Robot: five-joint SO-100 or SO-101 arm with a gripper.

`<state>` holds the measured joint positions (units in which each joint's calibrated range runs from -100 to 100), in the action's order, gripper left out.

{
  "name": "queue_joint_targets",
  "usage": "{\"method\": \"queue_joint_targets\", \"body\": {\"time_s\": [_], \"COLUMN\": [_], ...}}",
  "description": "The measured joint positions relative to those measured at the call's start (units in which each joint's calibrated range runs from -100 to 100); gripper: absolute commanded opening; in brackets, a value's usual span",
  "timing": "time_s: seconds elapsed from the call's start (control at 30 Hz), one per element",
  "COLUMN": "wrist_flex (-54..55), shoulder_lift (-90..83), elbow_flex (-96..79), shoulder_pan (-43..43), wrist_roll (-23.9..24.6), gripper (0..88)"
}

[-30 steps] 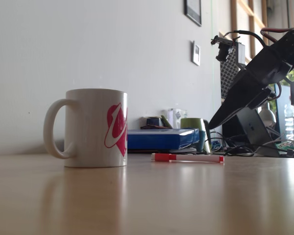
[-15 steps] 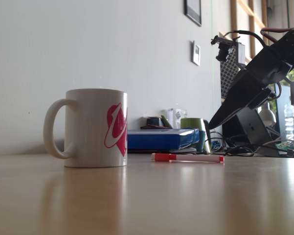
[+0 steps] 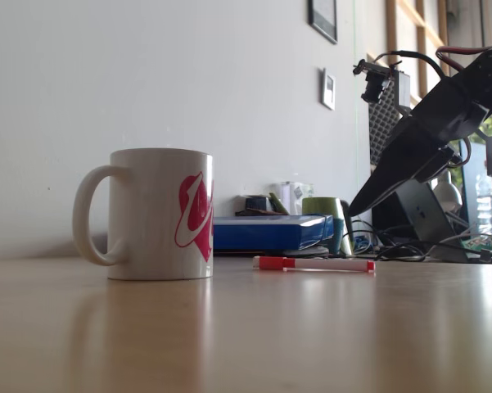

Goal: Grab the pen and place it in the cup.

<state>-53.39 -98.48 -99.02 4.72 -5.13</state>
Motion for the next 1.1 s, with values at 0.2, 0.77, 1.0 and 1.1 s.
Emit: {"method": "queue_joint_targets", "body": {"time_s": [0.2,0.77,1.0,1.1], "wrist_flex": [0.00,0.00,6.78,11.78], "shoulder_lift": [0.00,0.00,11.03,20.72], "elbow_flex": [0.00,0.00,1.77,6.65], "shoulder_pan": [0.00,0.00,-0.30,-0.44], "wrist_roll": [-0.10,-3.81,-4.25,-4.30], "gripper": [1.2,33.2,33.2,33.2]}}
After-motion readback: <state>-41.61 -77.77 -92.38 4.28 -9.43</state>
